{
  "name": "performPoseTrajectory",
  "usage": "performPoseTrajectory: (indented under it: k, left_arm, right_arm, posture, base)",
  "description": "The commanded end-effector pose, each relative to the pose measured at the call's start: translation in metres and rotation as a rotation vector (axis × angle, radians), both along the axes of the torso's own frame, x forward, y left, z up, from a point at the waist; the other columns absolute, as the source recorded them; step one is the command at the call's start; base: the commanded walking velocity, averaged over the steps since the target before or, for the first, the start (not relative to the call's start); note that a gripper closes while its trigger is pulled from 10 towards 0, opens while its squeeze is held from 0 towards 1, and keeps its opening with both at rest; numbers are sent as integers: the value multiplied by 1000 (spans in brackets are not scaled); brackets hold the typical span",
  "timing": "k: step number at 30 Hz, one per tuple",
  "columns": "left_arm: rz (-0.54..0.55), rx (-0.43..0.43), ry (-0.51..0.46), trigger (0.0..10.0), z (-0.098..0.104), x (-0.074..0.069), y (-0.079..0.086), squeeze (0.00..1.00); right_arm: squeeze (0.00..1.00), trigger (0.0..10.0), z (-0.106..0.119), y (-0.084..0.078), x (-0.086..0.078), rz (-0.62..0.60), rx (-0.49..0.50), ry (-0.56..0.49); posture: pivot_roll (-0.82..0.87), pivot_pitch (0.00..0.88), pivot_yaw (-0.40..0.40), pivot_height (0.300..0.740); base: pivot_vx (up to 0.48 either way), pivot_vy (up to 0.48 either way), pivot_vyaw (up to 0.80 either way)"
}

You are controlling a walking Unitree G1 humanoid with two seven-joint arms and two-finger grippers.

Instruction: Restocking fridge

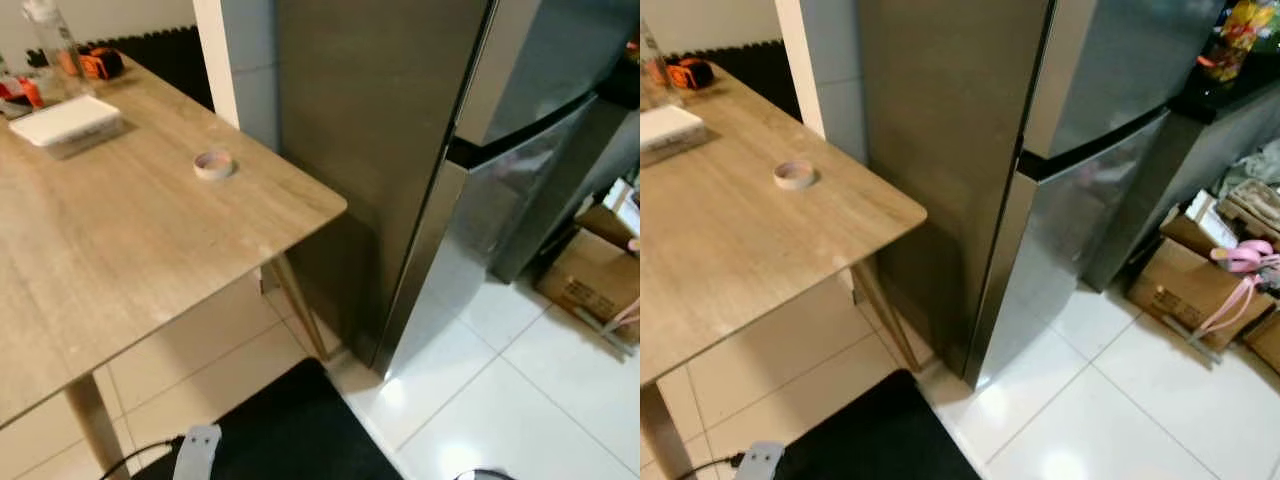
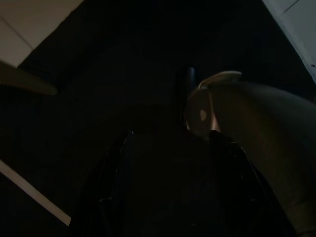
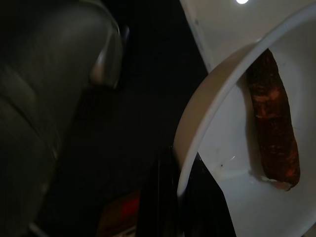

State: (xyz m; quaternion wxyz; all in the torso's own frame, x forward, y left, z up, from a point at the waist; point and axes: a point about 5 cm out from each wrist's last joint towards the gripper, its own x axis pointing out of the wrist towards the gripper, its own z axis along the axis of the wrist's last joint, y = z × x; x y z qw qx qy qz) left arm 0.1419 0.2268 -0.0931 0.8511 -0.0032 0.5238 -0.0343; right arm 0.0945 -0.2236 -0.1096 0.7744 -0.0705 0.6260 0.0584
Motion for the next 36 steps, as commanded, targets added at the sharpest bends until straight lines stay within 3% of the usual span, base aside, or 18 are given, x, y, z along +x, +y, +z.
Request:
performPoseTrajectory:
  k: [1,36]
  left_arm:
    - [4,-9,5,10000,-1,-2,-2,0]
    - [0,-8,3,10000,0,0,-1,0]
  right_arm:
    - [0,10000,0,-4,-2,-9,-15,4]
    - [0,10000,1,-3,1,17,-28,4]
  posture:
    - [-1,28,-67,740]
    - [20,23,-72,740]
  base:
    - [0,0,0]
    - [0,0,0]
